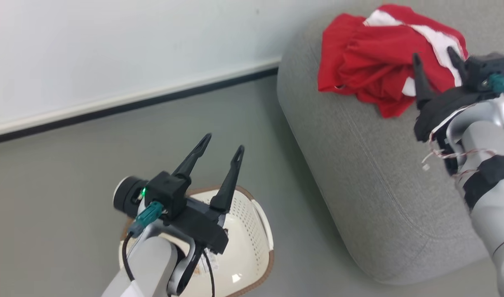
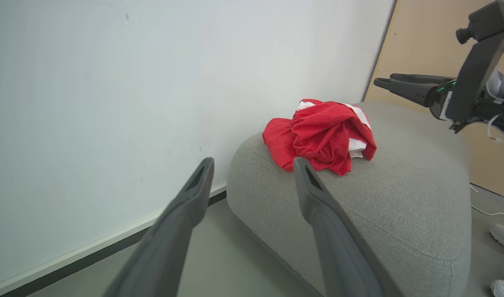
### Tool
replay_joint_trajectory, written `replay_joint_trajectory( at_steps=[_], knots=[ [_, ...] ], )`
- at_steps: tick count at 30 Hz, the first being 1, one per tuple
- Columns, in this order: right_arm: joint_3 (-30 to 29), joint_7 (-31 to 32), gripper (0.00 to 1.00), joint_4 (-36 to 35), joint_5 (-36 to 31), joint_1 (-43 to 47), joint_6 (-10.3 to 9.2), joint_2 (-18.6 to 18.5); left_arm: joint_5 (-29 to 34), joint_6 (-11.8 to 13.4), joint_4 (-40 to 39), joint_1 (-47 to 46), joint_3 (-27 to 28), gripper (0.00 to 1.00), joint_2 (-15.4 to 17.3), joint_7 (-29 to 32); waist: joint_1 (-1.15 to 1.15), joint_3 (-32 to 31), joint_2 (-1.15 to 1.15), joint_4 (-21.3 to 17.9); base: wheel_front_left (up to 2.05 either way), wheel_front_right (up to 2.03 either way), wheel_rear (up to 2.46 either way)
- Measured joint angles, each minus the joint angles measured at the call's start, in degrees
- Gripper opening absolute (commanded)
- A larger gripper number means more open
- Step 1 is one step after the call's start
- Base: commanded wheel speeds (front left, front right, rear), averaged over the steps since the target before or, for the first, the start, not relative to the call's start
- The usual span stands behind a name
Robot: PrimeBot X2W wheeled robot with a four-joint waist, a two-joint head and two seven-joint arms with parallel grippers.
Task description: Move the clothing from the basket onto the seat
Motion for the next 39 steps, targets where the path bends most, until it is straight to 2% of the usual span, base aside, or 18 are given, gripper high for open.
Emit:
replay_joint_trajectory(
  at_steps=[7, 15, 25, 39],
  knots=[
    [0.00, 0.00, 1.00, -3.02, 0.56, 5.82, 0.48, 1.94, -2.25, 1.79, 1.32, 5.11, 2.61, 1.00, 0.63, -1.47, 0.00, -4.96, 0.00, 3.62, 0.00, 0.00, 0.00],
    [-0.76, -0.01, 1.00, -8.57, 1.71, 14.19, 0.38, 4.60, -3.22, 4.05, 0.93, 11.49, 6.06, 1.00, 3.41, -2.42, 0.00, -9.37, 0.00, 8.68, 0.00, 0.00, 0.00],
    [-0.71, 0.00, 1.00, -18.11, 1.78, 24.98, -2.50, 7.77, -5.23, 6.61, -2.15, 20.50, 11.68, 1.00, 6.06, -3.43, 0.01, -13.65, 0.00, 12.73, 0.00, 0.00, 0.00],
    [-2.24, -0.01, 1.00, -36.20, 1.68, 45.00, -7.93, 8.12, -4.54, 8.08, -6.53, 29.52, 16.73, 1.00, 6.58, -4.01, 0.02, -14.78, 0.01, 13.22, 0.00, 0.00, 0.00]
  ],
)
